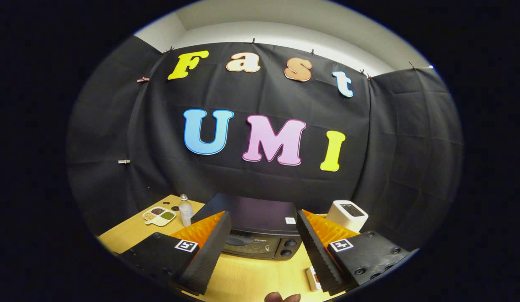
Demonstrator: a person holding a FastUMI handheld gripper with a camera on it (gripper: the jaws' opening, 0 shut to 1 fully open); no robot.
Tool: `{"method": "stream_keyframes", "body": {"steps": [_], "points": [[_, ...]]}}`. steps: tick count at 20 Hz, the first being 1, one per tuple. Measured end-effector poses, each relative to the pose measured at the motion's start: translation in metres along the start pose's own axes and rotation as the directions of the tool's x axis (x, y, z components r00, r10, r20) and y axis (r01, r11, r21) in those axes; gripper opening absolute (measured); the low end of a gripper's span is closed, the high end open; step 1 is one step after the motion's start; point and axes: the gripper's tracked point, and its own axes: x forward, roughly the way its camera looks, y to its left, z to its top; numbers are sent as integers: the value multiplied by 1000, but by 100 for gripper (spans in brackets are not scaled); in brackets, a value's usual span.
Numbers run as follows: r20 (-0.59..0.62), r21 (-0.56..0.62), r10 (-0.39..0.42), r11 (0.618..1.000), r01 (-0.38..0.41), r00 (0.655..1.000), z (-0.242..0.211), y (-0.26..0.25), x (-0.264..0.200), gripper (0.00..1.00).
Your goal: Open the toaster oven, put the food inside, and close the toaster oven door.
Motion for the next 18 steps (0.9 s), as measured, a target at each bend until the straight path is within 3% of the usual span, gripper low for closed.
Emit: {"method": "stream_keyframes", "body": {"steps": [6,10,18], "points": [[-98,75,53,996,-46,994,-48,39,45,98],[-185,36,64,998,-58,981,-89,60,84,98],[-321,63,20,998,1,947,-146,68,138,98]]}}
